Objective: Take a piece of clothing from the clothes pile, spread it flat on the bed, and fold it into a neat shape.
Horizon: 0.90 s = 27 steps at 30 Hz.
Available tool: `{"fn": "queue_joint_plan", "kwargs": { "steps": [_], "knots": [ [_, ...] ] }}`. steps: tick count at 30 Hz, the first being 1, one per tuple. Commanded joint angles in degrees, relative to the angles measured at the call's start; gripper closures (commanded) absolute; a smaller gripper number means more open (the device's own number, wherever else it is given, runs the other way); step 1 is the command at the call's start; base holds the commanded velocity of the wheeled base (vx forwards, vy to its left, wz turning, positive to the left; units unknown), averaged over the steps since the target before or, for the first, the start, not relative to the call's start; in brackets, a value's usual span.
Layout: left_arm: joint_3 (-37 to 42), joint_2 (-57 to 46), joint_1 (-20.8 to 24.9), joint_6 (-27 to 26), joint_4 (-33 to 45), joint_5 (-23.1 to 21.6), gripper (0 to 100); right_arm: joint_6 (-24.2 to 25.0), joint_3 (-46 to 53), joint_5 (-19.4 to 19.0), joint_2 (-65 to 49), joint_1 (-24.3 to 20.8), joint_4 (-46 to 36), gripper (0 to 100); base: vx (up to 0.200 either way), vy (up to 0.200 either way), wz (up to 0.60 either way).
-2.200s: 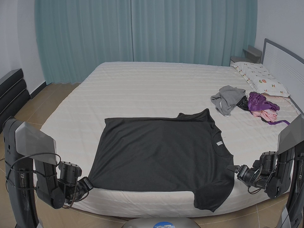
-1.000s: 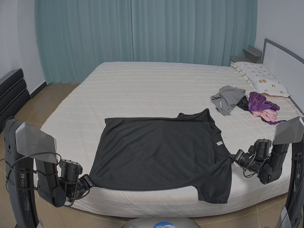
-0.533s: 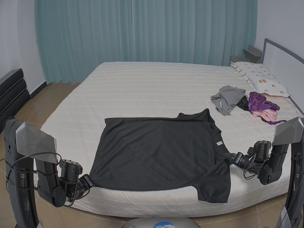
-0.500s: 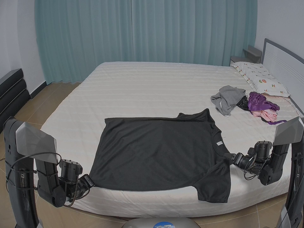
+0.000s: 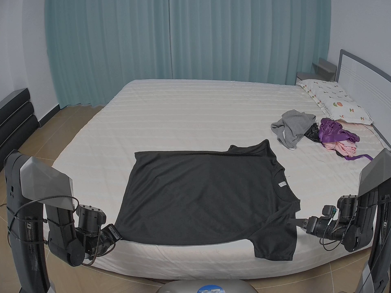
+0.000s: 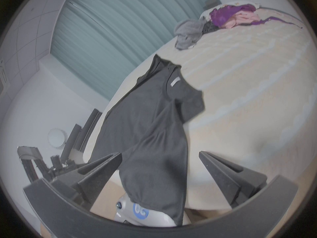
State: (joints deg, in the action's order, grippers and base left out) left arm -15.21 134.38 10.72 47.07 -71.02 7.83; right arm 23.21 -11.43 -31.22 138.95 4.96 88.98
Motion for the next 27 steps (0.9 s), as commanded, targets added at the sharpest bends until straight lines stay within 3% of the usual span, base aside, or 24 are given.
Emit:
{"fn": "queue_joint_plan", "kwargs": {
  "steps": [1, 26, 27],
  "knots": [
    [0.0, 0.1, 0.0, 0.0, 0.0, 0.0, 100, -0.4, 1.7, -0.8, 1.4, -0.1, 0.8, 0, 0.0, 0.0, 0.0],
    [0.0, 0.1, 0.0, 0.0, 0.0, 0.0, 100, -1.8, -0.7, -0.1, 4.8, -2.9, 0.8, 0, 0.0, 0.0, 0.0],
    [0.0, 0.1, 0.0, 0.0, -0.1, 0.1, 100, -1.9, -0.7, -0.1, 4.8, -2.9, 0.8, 100, 0.0, 0.0, 0.0]
  ]
}}
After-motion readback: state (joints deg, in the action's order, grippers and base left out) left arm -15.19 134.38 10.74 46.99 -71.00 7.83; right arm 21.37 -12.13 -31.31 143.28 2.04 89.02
